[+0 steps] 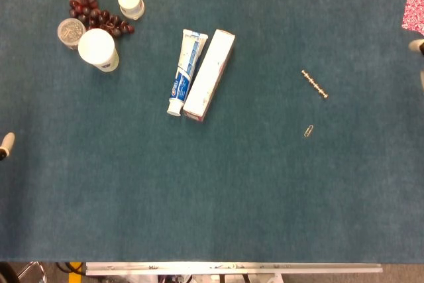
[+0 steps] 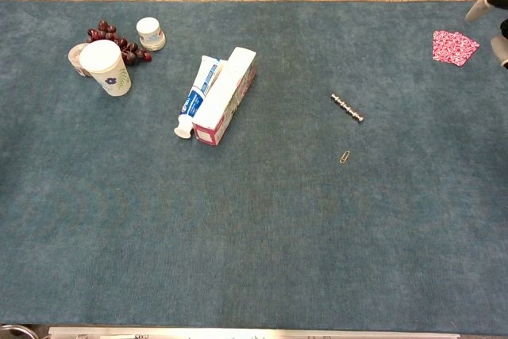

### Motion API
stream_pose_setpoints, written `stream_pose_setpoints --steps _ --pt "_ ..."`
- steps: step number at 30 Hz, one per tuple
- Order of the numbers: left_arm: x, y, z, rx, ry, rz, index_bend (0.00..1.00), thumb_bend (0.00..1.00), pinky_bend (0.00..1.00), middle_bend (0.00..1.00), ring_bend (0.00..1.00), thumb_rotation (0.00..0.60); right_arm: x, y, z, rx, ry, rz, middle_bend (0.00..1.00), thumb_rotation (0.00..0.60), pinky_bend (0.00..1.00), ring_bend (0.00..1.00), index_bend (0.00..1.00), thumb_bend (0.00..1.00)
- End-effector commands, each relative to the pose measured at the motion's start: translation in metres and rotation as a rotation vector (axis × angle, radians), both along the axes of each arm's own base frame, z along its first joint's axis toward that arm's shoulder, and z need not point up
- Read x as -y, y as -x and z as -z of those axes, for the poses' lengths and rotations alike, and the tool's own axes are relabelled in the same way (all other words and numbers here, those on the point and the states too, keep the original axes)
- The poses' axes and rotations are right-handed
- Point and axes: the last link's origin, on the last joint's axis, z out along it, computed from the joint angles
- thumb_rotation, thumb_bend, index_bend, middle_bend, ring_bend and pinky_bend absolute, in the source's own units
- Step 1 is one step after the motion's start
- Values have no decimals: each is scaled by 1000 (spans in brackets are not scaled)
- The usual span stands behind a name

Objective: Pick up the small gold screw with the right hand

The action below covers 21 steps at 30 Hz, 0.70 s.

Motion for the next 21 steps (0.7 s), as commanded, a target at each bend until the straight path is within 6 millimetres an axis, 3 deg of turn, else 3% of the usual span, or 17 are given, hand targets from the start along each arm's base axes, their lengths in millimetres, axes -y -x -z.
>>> stream_pose_setpoints --steps 1,10,21 --pt "0 1 0 1 -1 -3 38 264 91 123 153 600 16 -11 21 -31 -96 43 959 600 999 1000 263 681" --pt "0 3 3 9 18 -5 38 264 91 123 153 600 45 -24 70 11 -272 148 1000 600 1000 1000 262 683" --pt "4 9 6 14 33 -20 38 264 91 123 153 600 61 -41 117 -12 -370 197 1000 600 1000 1000 263 456"
